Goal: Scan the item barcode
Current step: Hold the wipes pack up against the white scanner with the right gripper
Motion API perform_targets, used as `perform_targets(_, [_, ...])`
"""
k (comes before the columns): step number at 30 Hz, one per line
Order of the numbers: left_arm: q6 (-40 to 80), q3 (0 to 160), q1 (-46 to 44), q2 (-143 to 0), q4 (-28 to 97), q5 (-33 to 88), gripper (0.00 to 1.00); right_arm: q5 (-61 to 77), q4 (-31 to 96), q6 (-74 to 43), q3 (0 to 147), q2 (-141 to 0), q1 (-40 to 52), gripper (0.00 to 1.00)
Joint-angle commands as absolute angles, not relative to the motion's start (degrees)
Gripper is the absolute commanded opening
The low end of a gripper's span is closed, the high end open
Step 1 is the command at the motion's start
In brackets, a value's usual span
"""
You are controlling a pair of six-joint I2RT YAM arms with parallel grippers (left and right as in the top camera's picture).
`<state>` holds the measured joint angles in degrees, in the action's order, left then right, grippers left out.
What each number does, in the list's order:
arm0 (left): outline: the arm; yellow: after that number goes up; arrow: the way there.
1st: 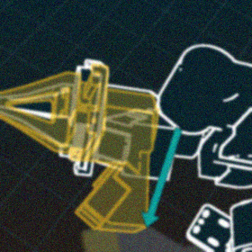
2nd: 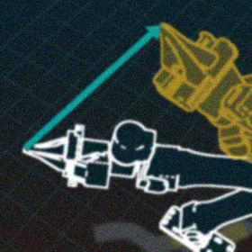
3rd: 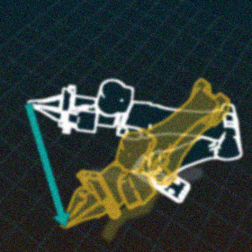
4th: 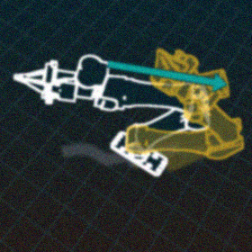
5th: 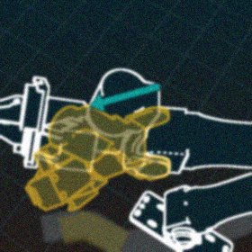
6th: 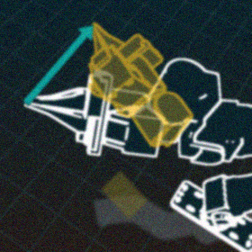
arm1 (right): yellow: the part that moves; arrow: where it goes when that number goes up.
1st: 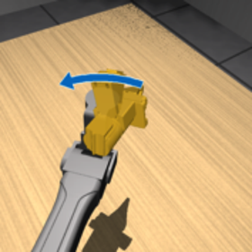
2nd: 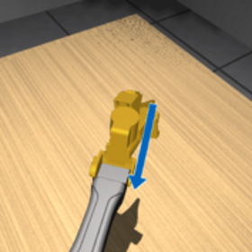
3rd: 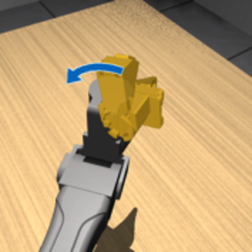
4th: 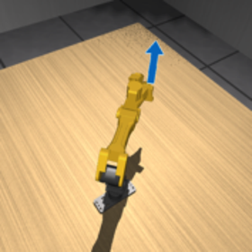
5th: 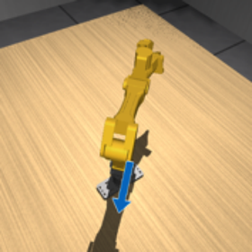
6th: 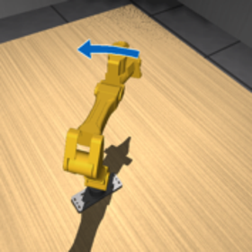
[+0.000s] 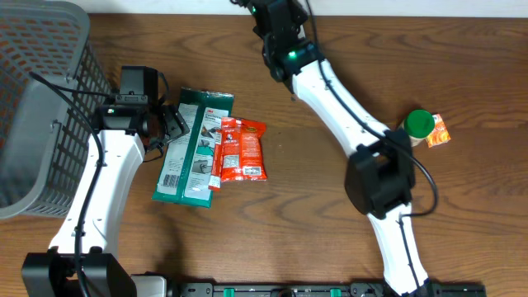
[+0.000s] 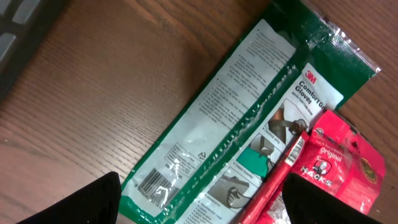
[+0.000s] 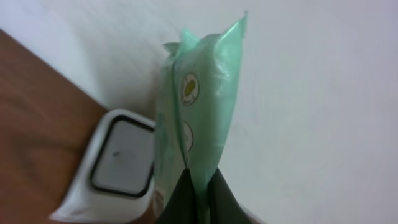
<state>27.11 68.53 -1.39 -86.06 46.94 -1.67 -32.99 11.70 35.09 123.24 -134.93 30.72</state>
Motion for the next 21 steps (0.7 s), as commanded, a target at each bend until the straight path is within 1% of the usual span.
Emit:
perform_targets(1, [26.6,68.5,-1.3,-85.7,47.1,-2.2,0.84,-37.5,5.1,47.3,124.0,-138.6,31.2,0.01])
perform_targets(6, [26.6,68.5,-1.3,-85.7,47.1,-2.2,0.83,-37.0,-5.8,55.2,124.0,-143.1,31.2,0.01])
perform_targets(8, [26.6,68.5,-1.3,-85.7,47.1,-2.2,0.84,-36.7,-8.2,56.3,124.0,-144.4,31.2,0.01])
perform_targets(17, [26.6,68.5,-1.3,-85.7,47.1,-2.2,0.84,-34.0,-7.7,57.1,123.9,-148.2,31.2,0.01])
perform_targets(21, [26.6,68.5,-1.3,-85.7,47.1,-2.2,0.84,-32.5,-5.5,57.1,123.9,-149.3,31.2,0.01])
